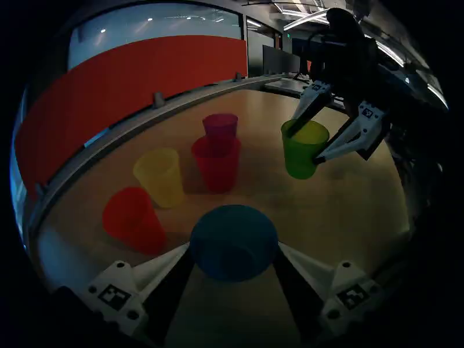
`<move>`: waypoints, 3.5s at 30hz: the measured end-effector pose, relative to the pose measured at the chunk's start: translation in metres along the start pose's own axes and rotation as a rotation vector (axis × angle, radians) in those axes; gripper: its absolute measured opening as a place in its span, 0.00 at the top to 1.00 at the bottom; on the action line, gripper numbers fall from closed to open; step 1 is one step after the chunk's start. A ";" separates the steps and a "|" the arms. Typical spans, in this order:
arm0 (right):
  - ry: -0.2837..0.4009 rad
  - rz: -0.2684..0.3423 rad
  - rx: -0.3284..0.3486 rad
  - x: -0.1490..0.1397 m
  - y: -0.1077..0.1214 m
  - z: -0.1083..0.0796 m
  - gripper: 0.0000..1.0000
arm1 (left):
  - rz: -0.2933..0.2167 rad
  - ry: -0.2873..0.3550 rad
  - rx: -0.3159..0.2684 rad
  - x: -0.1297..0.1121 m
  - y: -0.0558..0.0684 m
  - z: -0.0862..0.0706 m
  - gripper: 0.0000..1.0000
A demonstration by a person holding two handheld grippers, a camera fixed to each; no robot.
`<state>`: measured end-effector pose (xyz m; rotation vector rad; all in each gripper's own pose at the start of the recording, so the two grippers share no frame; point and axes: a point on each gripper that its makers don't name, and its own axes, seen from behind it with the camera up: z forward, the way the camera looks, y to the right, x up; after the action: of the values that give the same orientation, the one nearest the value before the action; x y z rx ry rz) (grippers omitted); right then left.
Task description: Pour water
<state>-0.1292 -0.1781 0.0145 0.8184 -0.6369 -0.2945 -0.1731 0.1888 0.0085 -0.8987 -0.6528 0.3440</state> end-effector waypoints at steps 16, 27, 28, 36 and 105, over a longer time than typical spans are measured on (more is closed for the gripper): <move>-0.027 -0.008 0.001 -0.010 -0.001 0.017 0.09 | -0.007 -0.062 0.013 -0.025 -0.004 -0.014 0.09; -0.021 0.010 0.006 -0.019 -0.003 0.022 0.09 | -0.019 -0.065 0.028 -0.040 -0.002 -0.032 0.09; -0.021 0.011 0.005 -0.019 -0.003 0.022 0.09 | -0.019 -0.065 0.031 -0.040 -0.002 -0.033 0.09; -0.016 0.011 -0.006 -0.021 -0.001 0.022 0.04 | -0.028 -0.060 0.051 -0.041 -0.004 -0.046 0.09; 0.585 0.297 -0.676 0.000 0.059 -0.197 0.00 | -0.305 0.539 0.808 0.013 -0.064 -0.231 0.09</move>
<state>-0.0050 -0.0240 -0.0426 0.1275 -0.0770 0.0181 -0.0121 0.0177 -0.0386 -0.0886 -0.1057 0.0590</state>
